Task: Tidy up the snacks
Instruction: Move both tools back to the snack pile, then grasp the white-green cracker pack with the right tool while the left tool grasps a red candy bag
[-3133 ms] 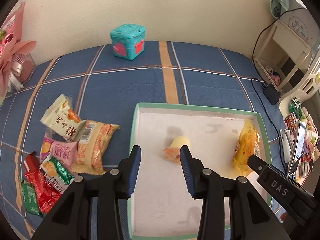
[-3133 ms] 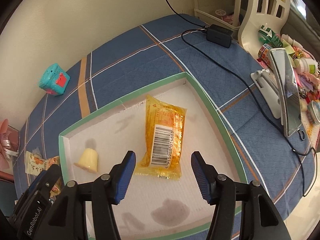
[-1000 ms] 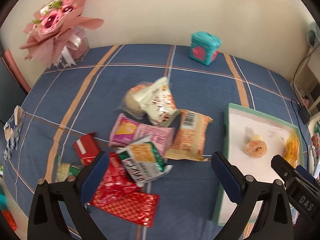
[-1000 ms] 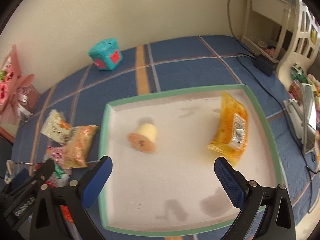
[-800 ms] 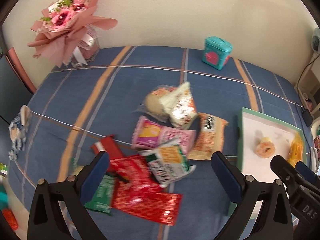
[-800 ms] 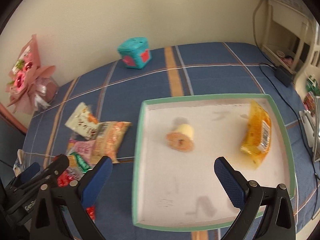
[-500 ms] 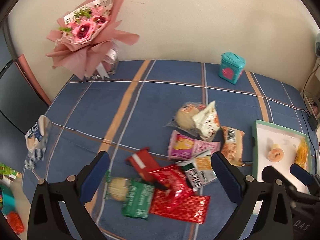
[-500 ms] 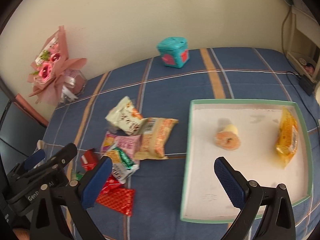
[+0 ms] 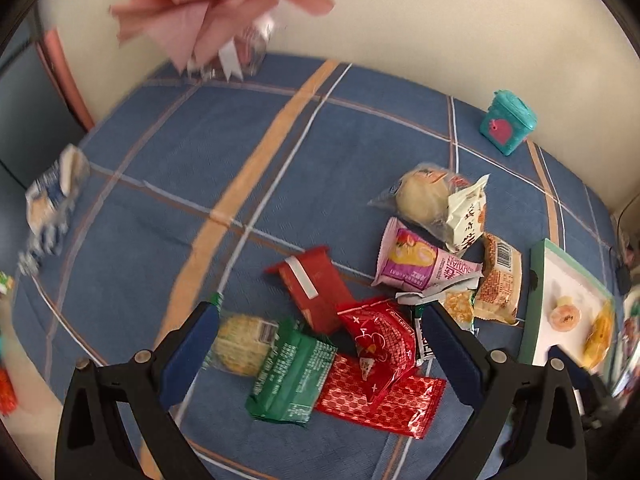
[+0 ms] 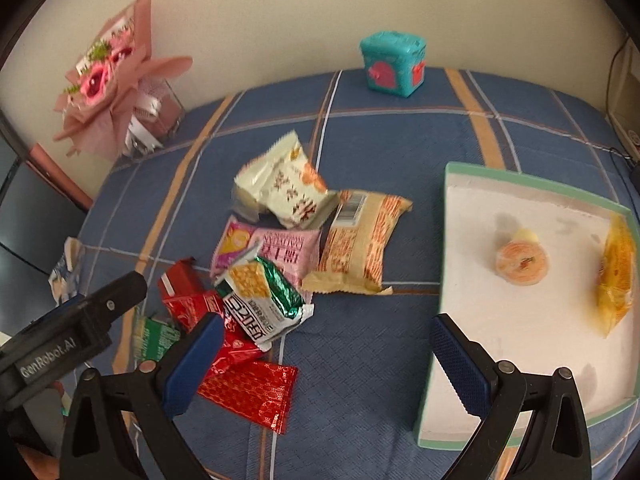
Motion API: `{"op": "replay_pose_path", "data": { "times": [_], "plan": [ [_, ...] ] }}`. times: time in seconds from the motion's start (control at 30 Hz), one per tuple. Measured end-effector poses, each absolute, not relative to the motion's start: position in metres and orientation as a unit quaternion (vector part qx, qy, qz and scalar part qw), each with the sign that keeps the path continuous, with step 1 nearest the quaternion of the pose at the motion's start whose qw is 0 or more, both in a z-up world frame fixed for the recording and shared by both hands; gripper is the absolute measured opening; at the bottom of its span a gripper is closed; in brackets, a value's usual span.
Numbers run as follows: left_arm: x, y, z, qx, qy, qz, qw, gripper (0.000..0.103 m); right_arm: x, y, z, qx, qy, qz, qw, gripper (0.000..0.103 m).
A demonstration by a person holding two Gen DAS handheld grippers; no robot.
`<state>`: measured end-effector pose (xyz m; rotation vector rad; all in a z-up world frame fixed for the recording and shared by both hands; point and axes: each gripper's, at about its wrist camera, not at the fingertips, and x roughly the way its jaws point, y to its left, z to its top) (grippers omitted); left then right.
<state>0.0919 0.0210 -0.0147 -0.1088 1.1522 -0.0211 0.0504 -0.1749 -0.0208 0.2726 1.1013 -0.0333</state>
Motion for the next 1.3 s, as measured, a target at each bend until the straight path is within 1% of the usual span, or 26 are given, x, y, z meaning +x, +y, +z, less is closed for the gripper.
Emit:
{"op": "replay_pose_path", "data": {
  "times": [0.37, 0.57, 0.67, 0.7, 0.77, 0.8, 0.87, 0.97, 1.0, 1.03, 1.07, 1.1, 1.3],
  "plan": [
    [0.095, 0.031, -0.03, -0.109, 0.559, -0.01, 0.822, 0.1, 0.059, -0.152, -0.038, 0.071, 0.517, 0.0, 0.853, 0.103],
    [0.097, 0.024, -0.037, -0.108, 0.569, -0.021, 0.815, 0.099, 0.062, -0.147, -0.043, 0.064, 0.514, -0.004, 0.856, 0.102],
    [0.098, 0.023, -0.04, -0.108, 0.572, -0.023, 0.813, 0.096, 0.062, -0.141, -0.041, 0.046, 0.505, 0.002, 0.862, 0.102],
    [0.098, 0.023, -0.041, -0.11, 0.573, -0.023, 0.812, 0.096, 0.062, -0.137, -0.04, 0.031, 0.5, 0.006, 0.865, 0.101],
    [0.098, 0.024, -0.042, -0.117, 0.574, -0.025, 0.81, 0.096, 0.062, -0.129, -0.041, 0.009, 0.498, 0.014, 0.867, 0.094],
    [0.098, 0.025, -0.043, -0.119, 0.575, -0.026, 0.809, 0.096, 0.063, -0.126, -0.042, 0.001, 0.498, 0.015, 0.867, 0.093],
    [0.097, 0.026, -0.043, -0.126, 0.575, -0.029, 0.808, 0.096, 0.065, -0.121, -0.045, -0.008, 0.499, 0.02, 0.866, 0.087],
    [0.097, 0.025, -0.043, -0.133, 0.578, -0.037, 0.804, 0.095, 0.068, -0.115, -0.05, -0.018, 0.503, 0.027, 0.864, 0.082],
    [0.097, 0.024, -0.043, -0.134, 0.579, -0.041, 0.803, 0.089, 0.069, -0.112, -0.052, -0.023, 0.504, 0.03, 0.863, 0.081],
    [0.098, 0.023, -0.044, -0.134, 0.581, -0.043, 0.802, 0.078, 0.069, -0.11, -0.053, -0.026, 0.505, 0.032, 0.862, 0.079],
    [0.098, 0.022, -0.045, -0.137, 0.584, -0.047, 0.799, 0.075, 0.069, -0.108, -0.055, -0.027, 0.505, 0.036, 0.862, 0.076],
    [0.098, 0.021, -0.046, -0.137, 0.586, -0.046, 0.798, 0.073, 0.07, -0.107, -0.057, -0.027, 0.507, 0.037, 0.861, 0.075],
    [0.098, 0.022, -0.053, -0.161, 0.597, -0.056, 0.784, 0.071, 0.074, -0.108, -0.067, -0.008, 0.513, 0.037, 0.858, 0.073]
  ]
}}
